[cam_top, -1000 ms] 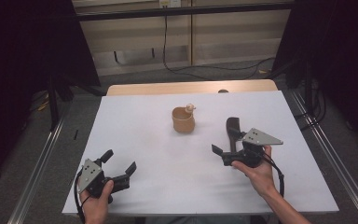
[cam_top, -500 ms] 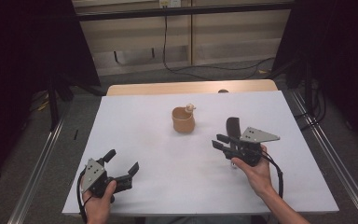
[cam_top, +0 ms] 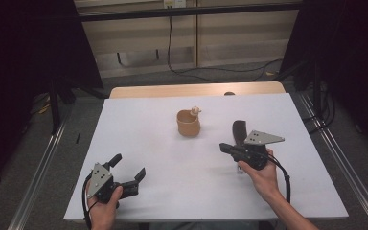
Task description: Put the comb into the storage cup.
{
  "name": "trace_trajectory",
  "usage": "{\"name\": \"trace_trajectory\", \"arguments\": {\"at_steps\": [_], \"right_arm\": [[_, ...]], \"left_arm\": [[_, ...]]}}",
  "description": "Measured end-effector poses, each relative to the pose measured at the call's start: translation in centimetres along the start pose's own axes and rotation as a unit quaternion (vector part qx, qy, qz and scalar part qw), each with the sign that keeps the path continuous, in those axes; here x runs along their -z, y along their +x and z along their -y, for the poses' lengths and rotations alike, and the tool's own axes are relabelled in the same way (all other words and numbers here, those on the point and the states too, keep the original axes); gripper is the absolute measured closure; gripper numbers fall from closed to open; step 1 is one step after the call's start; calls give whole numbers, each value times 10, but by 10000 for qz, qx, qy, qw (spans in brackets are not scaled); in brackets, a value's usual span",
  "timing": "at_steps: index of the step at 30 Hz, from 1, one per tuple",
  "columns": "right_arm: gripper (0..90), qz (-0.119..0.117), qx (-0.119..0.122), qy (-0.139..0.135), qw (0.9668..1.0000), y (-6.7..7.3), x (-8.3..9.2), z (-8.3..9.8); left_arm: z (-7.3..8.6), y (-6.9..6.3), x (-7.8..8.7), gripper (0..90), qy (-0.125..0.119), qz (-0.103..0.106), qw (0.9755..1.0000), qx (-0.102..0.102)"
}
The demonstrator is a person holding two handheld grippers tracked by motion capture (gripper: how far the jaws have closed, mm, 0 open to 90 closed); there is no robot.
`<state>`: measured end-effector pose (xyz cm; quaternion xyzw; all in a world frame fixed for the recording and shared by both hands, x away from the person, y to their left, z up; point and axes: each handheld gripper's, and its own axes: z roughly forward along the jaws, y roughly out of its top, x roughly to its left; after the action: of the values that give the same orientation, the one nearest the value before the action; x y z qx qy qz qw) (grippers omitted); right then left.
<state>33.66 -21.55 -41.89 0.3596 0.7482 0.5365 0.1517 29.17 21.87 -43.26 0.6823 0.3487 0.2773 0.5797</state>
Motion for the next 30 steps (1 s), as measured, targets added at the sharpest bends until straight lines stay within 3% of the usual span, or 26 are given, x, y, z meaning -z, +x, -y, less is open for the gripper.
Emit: {"name": "trace_trajectory", "arguments": {"at_steps": [5,12,15,23,30], "right_arm": [[900,-92,-341,424,9985,-2,0,-2],[900,-3,-494,889,9948,-3,-1,-1],[900,-110,-665,1096,9917,-5,-1,1],[900,82,-991,1609,9819,-9,-2,7],[900,200,-971,1884,9771,-10,-3,10]], "left_arm": [[0,0,1,35,18,-24,10000,-32],[0,-1,1,35,-14,31,10000,47],[0,-1,2,35,-6,95,9999,94],[1,0,3,35,13,90,9999,96],[0,0,4,35,7,47,10000,43]]}}
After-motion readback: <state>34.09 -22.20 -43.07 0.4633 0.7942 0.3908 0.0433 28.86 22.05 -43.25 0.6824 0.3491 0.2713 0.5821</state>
